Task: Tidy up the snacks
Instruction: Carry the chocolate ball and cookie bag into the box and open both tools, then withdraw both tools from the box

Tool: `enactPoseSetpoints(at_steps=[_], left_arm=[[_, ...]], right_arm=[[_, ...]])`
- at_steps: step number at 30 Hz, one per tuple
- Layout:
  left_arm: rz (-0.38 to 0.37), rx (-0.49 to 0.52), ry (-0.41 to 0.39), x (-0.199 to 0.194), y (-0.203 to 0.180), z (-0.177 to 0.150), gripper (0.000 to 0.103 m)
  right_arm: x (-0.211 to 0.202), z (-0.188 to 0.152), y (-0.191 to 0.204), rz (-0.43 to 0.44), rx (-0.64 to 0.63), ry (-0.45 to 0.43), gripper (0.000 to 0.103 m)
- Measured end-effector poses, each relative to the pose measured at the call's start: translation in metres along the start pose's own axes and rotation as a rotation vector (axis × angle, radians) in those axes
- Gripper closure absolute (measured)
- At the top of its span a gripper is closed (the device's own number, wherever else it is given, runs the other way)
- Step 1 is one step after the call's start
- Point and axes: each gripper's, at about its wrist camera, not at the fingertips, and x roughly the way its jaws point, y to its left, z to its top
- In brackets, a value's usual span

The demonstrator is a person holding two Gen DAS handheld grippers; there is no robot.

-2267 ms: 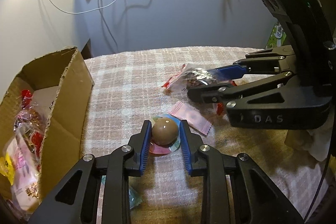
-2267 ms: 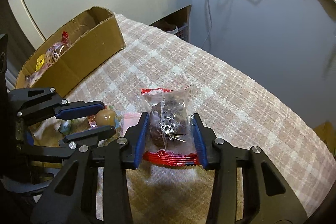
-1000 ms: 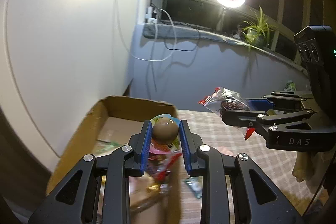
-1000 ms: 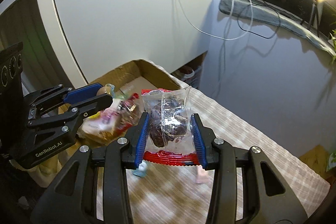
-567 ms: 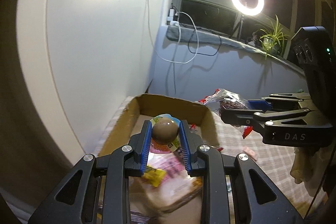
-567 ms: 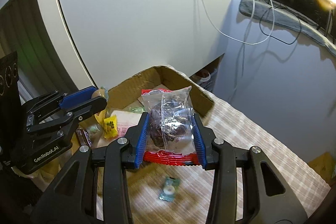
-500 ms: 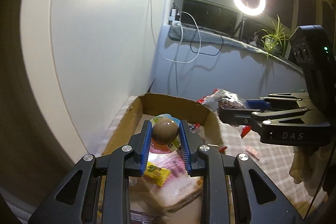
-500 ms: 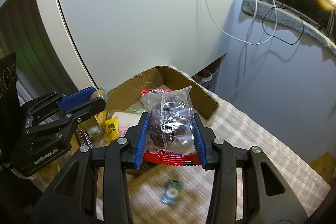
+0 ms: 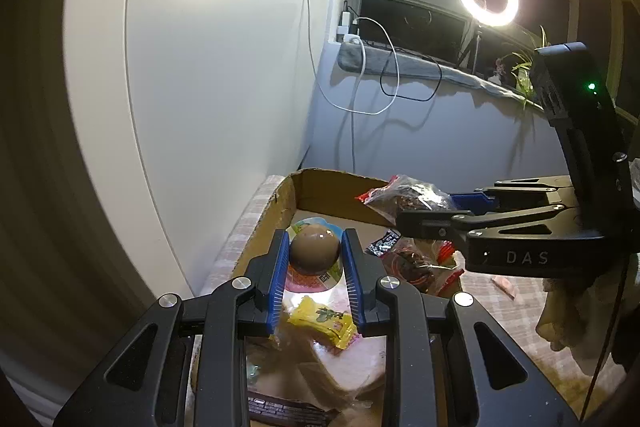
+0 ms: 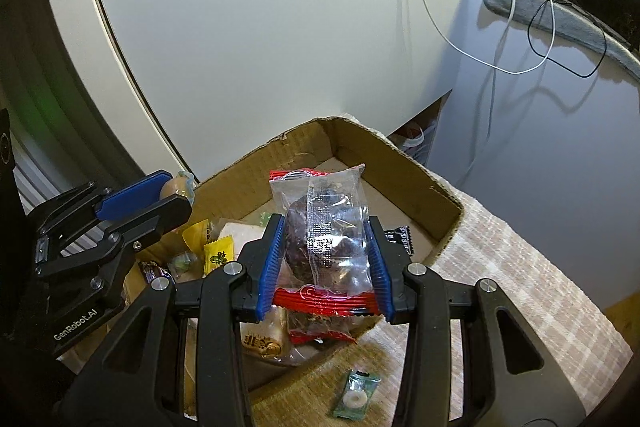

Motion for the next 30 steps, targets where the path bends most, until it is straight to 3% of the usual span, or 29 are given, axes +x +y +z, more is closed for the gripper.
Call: enactPoseSetpoints(at_steps=[12,13,15,17,19,21,22,30], left_arm=[[0.019,0.011,-0.007,0.001,-0.004,0.002,0.072],[0.022,0.012,-0.009,0.001,-0.004,0.002,0.071],[0.024,0.019,-0.007,0.002,-0.005,0.001,0.064],[0.029,0.032,-0.007,0.003,-0.007,0.0,0.054],[0.03,0.043,-0.008,0.003,-0.008,0.0,0.054],[0.033,0.043,-0.013,0.002,-0.008,0.0,0.054],[0.032,0.042,-0.014,0.002,-0.008,0.001,0.054],[0.033,0.041,-0.02,0.0,-0.007,0.001,0.054]], right_arm=[[0.002,0.004,0.003,-0.029,-0.007,-0.009,0.059],[0.001,0.004,0.003,-0.034,-0.006,-0.01,0.058],[-0.001,0.004,0.002,-0.048,-0.006,-0.018,0.043],[-0.003,0.003,0.001,-0.058,-0.004,-0.025,0.041],[-0.005,0.004,-0.001,-0.073,0.002,-0.027,0.04],[-0.007,0.004,-0.002,-0.092,0.006,-0.034,0.025],[-0.008,0.004,-0.002,-0.1,0.006,-0.042,0.022],[-0.016,0.003,-0.004,-0.118,0.004,-0.057,0.02]])
